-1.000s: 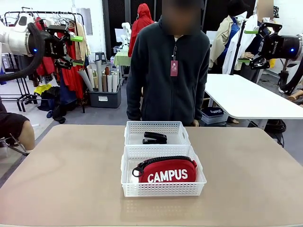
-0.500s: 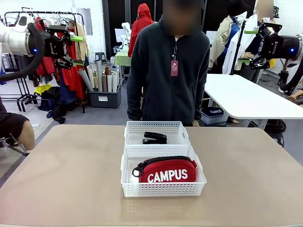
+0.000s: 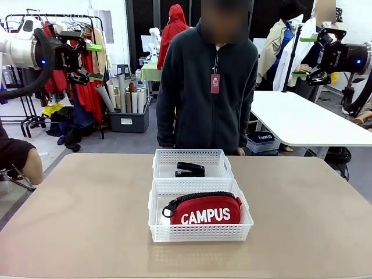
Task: Distribute items into two baskets.
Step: Place the picked Stapler into the Organizing basket as instructed by the person.
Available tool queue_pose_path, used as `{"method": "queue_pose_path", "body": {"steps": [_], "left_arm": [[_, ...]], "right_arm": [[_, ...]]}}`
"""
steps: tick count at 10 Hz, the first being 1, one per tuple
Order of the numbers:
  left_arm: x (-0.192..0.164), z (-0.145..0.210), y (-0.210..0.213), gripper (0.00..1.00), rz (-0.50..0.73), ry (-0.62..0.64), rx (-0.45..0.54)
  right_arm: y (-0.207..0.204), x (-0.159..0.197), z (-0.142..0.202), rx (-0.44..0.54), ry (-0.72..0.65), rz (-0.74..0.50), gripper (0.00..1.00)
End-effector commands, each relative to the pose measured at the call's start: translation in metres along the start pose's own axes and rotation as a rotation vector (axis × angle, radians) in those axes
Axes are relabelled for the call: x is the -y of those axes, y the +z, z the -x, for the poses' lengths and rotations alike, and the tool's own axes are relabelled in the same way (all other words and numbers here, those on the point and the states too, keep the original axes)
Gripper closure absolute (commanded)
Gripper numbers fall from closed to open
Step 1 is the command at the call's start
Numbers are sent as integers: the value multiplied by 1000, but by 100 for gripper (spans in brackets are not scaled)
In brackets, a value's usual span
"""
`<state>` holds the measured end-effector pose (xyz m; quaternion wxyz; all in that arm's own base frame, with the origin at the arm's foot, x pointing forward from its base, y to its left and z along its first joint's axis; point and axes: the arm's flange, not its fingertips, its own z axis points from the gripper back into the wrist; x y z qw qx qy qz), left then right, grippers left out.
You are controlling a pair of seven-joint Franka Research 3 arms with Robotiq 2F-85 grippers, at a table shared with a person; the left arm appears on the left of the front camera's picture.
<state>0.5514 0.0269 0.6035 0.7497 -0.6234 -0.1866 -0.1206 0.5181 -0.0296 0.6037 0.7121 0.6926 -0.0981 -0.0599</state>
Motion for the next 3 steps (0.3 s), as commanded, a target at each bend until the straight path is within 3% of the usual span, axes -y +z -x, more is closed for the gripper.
{"method": "queue_pose_path", "body": {"steps": [1,3], "left_arm": [[1,1,2,0,1,-1,3],[1,1,2,0,1,-1,3]], "right_arm": [[-2,-2,1,-3,3,-1,0],[-2,-2,1,-3,3,-1,0]]}}
